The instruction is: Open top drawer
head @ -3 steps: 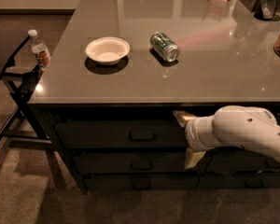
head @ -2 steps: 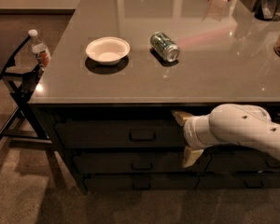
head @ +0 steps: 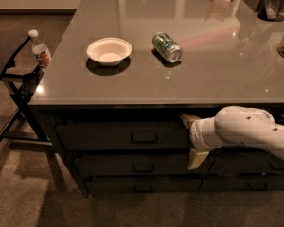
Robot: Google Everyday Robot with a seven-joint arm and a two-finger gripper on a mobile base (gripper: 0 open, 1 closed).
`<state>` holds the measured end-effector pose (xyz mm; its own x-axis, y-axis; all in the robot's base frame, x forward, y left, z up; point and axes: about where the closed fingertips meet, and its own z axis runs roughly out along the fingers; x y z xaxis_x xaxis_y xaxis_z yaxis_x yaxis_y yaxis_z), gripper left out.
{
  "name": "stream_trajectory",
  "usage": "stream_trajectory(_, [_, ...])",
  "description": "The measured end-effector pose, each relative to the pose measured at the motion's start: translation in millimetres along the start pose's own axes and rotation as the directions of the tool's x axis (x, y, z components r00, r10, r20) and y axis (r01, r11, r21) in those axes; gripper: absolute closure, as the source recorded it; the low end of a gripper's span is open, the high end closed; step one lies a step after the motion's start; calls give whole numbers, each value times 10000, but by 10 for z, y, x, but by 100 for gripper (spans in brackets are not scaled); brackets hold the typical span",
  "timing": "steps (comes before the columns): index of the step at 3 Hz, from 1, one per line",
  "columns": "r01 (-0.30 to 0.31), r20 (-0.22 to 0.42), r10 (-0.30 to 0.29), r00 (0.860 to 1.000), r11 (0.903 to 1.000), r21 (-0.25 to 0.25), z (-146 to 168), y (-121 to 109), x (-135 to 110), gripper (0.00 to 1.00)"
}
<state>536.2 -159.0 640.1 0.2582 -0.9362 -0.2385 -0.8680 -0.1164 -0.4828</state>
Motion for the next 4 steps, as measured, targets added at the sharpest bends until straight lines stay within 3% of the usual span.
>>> stream_trajectory(2, [-604, -112, 604, 9981, 9982, -39, 218, -106, 158, 0])
stream_trajectory(3, [-607, -112, 606, 9981, 9981, -41, 219, -105, 159, 0])
stream_trajectory(4, [-607, -112, 606, 9981, 9981, -41, 219, -105, 159, 18])
